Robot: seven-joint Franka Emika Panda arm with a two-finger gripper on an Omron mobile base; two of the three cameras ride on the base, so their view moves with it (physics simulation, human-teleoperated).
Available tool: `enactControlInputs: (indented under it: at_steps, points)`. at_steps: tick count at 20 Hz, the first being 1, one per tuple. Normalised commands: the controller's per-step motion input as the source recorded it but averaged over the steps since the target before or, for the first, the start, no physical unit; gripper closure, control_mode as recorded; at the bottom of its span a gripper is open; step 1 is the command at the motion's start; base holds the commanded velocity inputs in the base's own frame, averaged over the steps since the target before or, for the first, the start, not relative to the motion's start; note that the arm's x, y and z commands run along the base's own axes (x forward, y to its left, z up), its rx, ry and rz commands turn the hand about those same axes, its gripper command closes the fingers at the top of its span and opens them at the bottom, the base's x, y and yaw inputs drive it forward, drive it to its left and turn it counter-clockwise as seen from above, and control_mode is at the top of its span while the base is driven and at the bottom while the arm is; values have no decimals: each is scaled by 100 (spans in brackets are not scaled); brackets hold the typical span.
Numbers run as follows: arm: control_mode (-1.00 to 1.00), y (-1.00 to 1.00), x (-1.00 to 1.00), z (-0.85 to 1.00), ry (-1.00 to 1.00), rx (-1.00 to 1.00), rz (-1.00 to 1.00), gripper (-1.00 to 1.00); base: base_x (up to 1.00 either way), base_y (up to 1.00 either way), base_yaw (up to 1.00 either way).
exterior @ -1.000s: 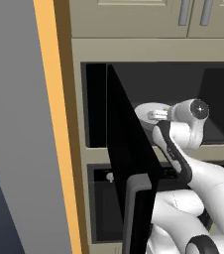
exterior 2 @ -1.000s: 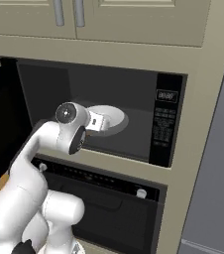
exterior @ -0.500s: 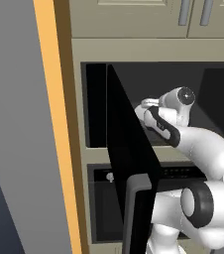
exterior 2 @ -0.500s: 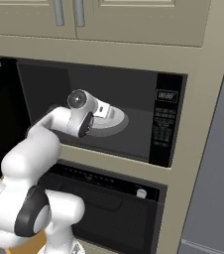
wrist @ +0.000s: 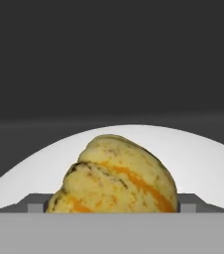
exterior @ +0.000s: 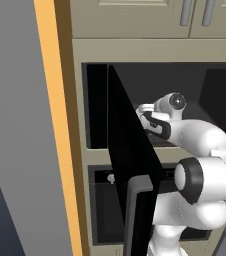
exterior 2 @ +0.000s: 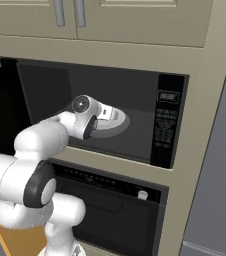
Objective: Pick the squash from the counter and place it in the microwave.
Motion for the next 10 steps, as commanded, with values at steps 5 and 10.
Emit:
enactControlInputs:
  at_steps: [5,10]
  points:
    - [-100,-16,-4,-23,1,-4,0,100,0,0,0]
    - [-100,-10,-9,-7,0,-1,0,-100,0,0,0]
